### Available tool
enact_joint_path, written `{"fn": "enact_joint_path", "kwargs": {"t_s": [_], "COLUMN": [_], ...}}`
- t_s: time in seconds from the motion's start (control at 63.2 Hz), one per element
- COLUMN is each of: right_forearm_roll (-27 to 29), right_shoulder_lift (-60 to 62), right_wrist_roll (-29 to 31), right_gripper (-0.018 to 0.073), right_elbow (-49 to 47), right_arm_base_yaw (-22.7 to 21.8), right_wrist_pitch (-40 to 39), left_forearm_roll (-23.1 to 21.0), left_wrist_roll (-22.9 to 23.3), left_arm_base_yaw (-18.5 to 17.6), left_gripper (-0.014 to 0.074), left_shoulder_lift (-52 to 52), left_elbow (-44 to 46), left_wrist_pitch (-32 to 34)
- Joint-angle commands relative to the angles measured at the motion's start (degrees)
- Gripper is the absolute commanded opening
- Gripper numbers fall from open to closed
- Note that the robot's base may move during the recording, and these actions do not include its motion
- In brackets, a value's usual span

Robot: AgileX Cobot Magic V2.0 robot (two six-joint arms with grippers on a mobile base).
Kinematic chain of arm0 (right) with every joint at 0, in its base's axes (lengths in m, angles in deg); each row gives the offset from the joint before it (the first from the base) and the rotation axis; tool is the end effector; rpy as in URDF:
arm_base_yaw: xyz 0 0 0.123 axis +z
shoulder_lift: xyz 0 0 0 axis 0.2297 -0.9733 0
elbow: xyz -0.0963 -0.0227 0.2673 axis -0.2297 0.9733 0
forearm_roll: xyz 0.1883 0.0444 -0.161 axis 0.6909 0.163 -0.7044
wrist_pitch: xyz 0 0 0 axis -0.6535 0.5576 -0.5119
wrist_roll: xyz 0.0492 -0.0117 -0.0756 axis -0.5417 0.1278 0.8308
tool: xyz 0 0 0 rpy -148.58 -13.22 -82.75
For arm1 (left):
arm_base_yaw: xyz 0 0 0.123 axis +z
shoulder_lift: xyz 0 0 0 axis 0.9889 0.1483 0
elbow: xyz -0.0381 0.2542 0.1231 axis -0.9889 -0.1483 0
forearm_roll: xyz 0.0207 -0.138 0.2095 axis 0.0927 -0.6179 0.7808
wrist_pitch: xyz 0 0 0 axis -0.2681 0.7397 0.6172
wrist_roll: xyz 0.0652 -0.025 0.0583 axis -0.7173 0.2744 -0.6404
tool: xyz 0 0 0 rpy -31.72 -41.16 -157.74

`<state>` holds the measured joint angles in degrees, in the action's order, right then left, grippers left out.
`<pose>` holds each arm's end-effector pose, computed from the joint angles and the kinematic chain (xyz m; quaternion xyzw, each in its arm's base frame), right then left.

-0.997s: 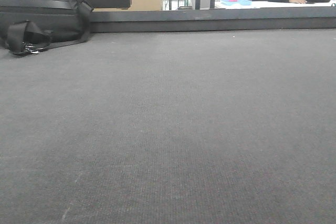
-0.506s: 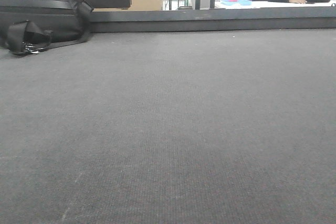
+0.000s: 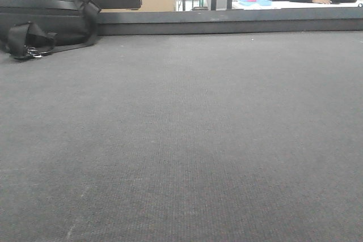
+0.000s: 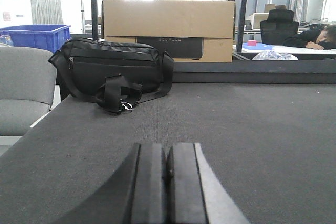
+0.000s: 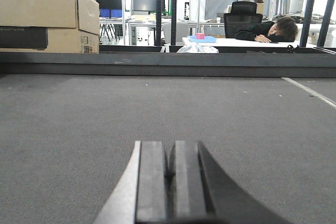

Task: Grab block from conveyor and place in blue bin

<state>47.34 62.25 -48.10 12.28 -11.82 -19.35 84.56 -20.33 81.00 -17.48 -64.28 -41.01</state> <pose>0.0558 0.0015 0.2113 0.0026 0.6797 0.0217 0.7332 0.0566 -0.0006 0.2145 0.0113 0.6683 0.0053 0.7438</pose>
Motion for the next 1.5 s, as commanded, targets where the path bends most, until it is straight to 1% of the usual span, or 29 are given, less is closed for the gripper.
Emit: {"fn": "enact_joint_path", "kwargs": {"t_s": [0.0, 0.269, 0.364, 0.427, 0.506, 0.57, 0.633, 0.744, 0.839, 0.886, 1.044, 1.108, 1.187, 1.234, 1.282, 1.345, 1.392, 1.487], "right_forearm_roll": [-0.59, -0.44, 3.32, 3.48, 3.48, 3.35, 1.96, 0.03, -0.09, -0.09, -0.09, -0.09, -0.09, -0.09, -0.09, -0.09, -0.09, -0.09], "right_shoulder_lift": [-0.36, -0.36, -0.36, -0.36, -0.36, -0.36, -1.74, -6.65, -12.98, -17.11, -30.52, -37.02, -43.30, -47.44, -50.69, -55.32, -58.45, -63.09], "right_wrist_roll": [0.18, 0.18, 0.18, 0.18, 0.18, 0.18, 0.18, 0.18, 0.18, 0.18, 0.18, 0.18, 0.18, 0.18, 0.18, 0.18, 0.18, 0.18], "right_gripper": [-0.0162, -0.0162, -0.0162, -0.0162, -0.0162, -0.0162, -0.0162, -0.0162, -0.0162, -0.0162, -0.0162, -0.0162, -0.0162, -0.0162, -0.0162, -0.0162, -0.0162, -0.0162], "right_elbow": [-0.16, -0.16, -1.31, -4.31, -9.29, -13.28, -17.02, -24.11, -29.10, -32.24, -39.80, -42.62, -45.72, -48.00, -50.23, -52.59, -54.01, -55.42], "right_arm_base_yaw": [0.03, -0.06, -0.06, -0.06, -0.06, -0.06, -0.06, -0.06, -0.06, -0.06, -0.06, -0.06, -0.06, -0.06, -0.06, -0.06, -0.06, -0.06], "right_wrist_pitch": [-1.46, -0.83, -0.83, 2.47, 9.66, 13.96, 16.74, 24.30, 32.32, 36.33, 44.75, 48.83, 54.24, 59.77, 63.79, 67.57, 68.98, 69.13], "left_forearm_roll": [-0.26, -0.26, -0.26, -0.26, -0.26, -0.26, 0.93, 4.01, 4.37, 3.24, -3.50, -4.73, -4.73, -4.73, -4.73, -4.73, -4.73, -4.73], "left_wrist_roll": [-0.03, -0.03, -0.03, -0.03, -0.03, -0.03, -0.03, -0.03, -0.03, -0.03, -0.03, -0.03, -0.03, -0.03, -0.03, -0.03, -0.03, -0.03], "left_arm_base_yaw": [0.07, 0.07, 0.07, 0.07, 0.07, 0.07, 0.17, 0.17, 0.17, 0.17, 0.17, 0.17, 0.17, 0.17, 0.17, 0.17, 0.17, 0.17], "left_gripper": [-0.0111, -0.0111, -0.0111, -0.0111, -0.0111, -0.0111, -0.0111, -0.0111, -0.0111, -0.0111, -0.0111, -0.0111, -0.0111, -0.0111, -0.0111, -0.0111, -0.0111, -0.0111], "left_shoulder_lift": [-0.32, -0.32, -0.32, -0.32, -0.32, -0.32, 1.04, 6.58, 13.20, 17.42, 32.73, 37.98, 44.80, 48.12, 51.68, 55.79, 58.12, 62.32], "left_elbow": [0.14, 0.14, 0.40, 3.18, 8.09, 13.45, 19.20, 27.76, 34.24, 37.43, 46.70, 50.17, 54.22, 56.16, 58.10, 59.81, 60.46, 61.06], "left_wrist_pitch": [1.10, 1.10, 0.80, -1.59, -5.83, -10.04, -14.62, -24.06, -29.87, -32.42, -41.72, -46.52, -52.86, -55.78, -58.11, -58.83, -58.83, -58.38]}}
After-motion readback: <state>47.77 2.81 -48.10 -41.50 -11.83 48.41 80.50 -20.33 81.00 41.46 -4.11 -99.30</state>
